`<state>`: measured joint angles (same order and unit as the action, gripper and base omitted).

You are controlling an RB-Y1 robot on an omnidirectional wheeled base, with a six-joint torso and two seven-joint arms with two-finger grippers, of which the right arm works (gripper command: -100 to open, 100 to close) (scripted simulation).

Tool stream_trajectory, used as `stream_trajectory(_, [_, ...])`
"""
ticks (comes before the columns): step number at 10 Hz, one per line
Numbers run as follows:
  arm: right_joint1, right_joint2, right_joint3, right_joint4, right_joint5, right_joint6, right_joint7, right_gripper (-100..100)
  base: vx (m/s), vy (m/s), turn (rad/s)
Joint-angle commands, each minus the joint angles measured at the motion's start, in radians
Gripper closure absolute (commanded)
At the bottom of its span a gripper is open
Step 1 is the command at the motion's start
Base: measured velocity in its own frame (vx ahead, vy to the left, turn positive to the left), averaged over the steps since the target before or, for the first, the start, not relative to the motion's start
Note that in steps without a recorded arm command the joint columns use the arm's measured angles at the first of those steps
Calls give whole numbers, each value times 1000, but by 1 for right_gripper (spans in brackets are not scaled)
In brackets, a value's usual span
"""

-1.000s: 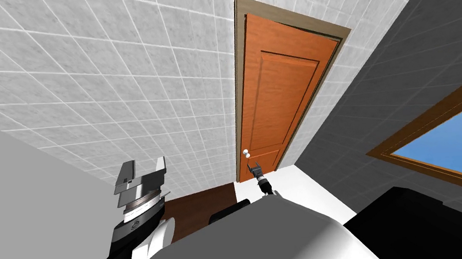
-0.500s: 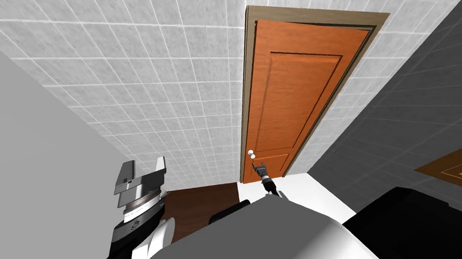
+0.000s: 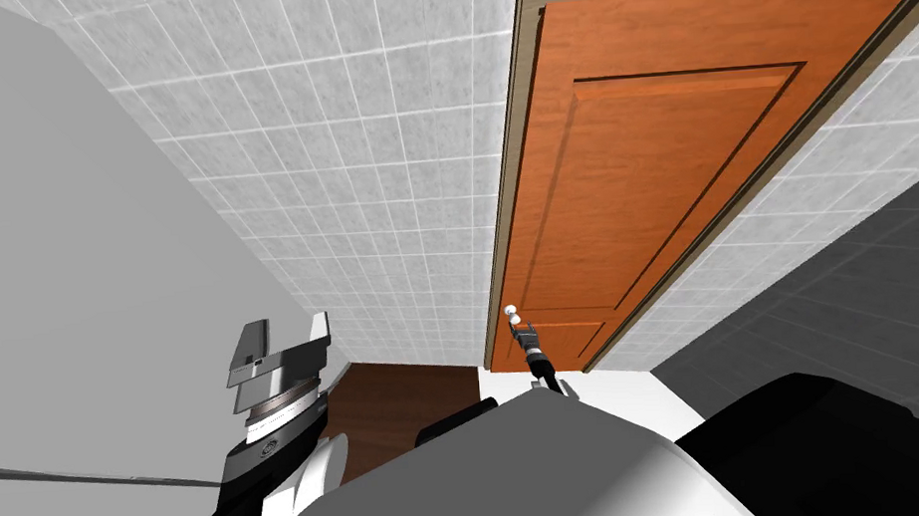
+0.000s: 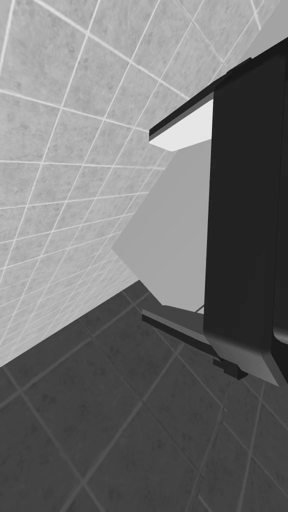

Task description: Pull the door open

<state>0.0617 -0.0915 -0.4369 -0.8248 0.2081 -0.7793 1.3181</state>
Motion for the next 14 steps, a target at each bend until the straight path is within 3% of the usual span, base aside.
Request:
stream_trajectory(1, [-23, 3, -28, 23, -15, -2, 14, -100, 96, -68, 265])
stream_trajectory(2, [-14, 3, -17, 13, -9, 0, 8, -100, 45, -34, 54])
stream_trajectory(3, [-14, 3, -17, 13, -9, 0, 8, 100, -6, 9, -18])
stream_trajectory(8, [-14, 3, -17, 13, -9, 0, 8, 100, -6, 8, -4])
stream_trajectory(14, [-19, -8, 12, 29, -42, -4, -116, 100, -30, -2, 12])
